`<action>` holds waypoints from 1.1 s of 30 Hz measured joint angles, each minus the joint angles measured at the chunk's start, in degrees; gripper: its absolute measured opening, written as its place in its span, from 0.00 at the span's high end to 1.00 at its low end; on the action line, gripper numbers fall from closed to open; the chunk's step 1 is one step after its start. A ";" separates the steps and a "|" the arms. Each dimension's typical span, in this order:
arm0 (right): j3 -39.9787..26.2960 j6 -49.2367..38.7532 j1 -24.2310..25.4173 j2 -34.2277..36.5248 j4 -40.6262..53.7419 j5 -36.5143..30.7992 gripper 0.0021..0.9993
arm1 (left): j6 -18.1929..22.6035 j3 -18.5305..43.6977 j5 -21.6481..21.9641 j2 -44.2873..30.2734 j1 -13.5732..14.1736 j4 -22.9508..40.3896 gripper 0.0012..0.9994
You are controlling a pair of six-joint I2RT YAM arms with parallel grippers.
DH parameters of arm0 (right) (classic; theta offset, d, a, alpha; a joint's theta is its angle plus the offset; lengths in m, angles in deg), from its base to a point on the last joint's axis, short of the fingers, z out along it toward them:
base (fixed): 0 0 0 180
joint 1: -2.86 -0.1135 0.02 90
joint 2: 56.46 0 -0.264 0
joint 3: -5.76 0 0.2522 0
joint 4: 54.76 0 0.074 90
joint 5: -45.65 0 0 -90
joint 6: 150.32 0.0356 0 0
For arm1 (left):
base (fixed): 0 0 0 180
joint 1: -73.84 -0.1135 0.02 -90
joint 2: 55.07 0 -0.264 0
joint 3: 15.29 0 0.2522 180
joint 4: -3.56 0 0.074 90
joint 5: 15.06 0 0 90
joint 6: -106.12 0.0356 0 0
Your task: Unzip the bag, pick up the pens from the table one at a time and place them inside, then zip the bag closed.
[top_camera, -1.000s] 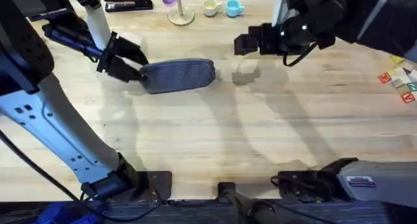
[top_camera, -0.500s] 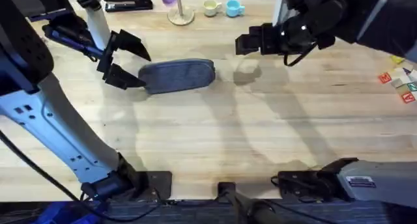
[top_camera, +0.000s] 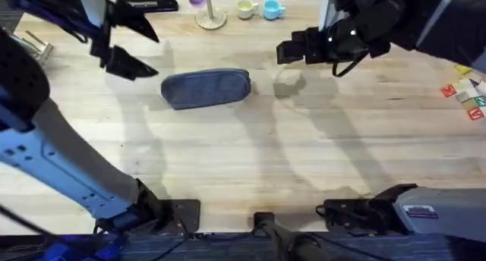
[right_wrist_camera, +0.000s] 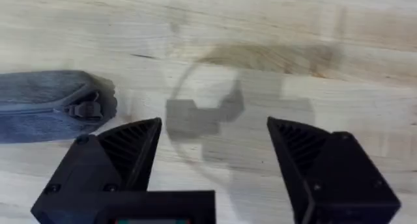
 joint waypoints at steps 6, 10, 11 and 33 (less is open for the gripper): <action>0.00 -0.28 0.00 0.00 0.00 -0.02 0.00 | -15.44 1.58 4.63 6.29 2.61 -5.82 0.00; 0.00 -0.48 0.00 0.00 0.07 -0.02 0.00 | -30.37 1.67 11.84 9.13 6.97 -9.71 0.00; 0.00 -0.49 0.00 0.00 0.08 -0.02 0.00 | -34.15 1.67 13.99 9.70 8.28 -10.02 0.00; 0.00 -0.61 0.00 -11.27 0.20 -0.17 0.00 | -87.72 1.67 30.52 12.15 19.97 -4.70 0.00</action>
